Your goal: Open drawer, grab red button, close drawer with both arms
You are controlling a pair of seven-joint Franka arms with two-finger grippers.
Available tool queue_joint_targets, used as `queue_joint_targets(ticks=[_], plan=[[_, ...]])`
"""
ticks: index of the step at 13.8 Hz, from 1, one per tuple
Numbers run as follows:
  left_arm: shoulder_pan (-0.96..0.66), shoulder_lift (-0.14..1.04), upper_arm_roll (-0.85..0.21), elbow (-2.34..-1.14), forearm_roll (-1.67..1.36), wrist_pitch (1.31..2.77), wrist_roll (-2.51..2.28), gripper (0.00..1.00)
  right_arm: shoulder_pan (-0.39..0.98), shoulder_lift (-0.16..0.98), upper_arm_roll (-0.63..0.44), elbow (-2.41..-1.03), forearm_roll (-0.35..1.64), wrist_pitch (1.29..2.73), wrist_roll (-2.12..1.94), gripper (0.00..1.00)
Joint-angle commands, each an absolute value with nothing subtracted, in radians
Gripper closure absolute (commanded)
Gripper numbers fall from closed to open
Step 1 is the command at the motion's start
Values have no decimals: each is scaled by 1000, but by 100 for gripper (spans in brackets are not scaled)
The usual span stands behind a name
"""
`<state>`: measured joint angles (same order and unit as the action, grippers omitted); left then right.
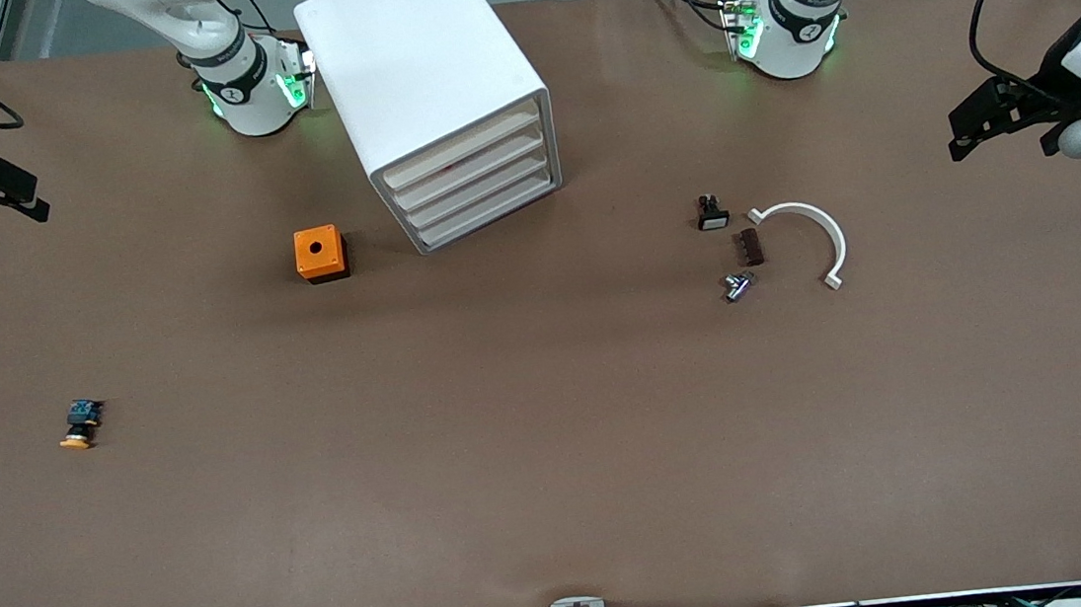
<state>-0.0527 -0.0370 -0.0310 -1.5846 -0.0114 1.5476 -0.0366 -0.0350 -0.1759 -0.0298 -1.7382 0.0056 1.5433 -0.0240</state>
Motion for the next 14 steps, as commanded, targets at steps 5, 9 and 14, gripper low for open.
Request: queue_joint_targets(ticks=[5,9,14], plan=[[-43,-28,-37,-1557,-5,1523,-35,0,-40,-199,-29,-1753,6,1536,-18,0],[-51,30,-37,-1562,-5,1508,-49,0,-43,-199,-29,-1753,6,1532,-18,0],[-78,156,-46,-1560,-9,1543,-61,0,-44,-198,-32,-1753,6,1534,-20,0]])
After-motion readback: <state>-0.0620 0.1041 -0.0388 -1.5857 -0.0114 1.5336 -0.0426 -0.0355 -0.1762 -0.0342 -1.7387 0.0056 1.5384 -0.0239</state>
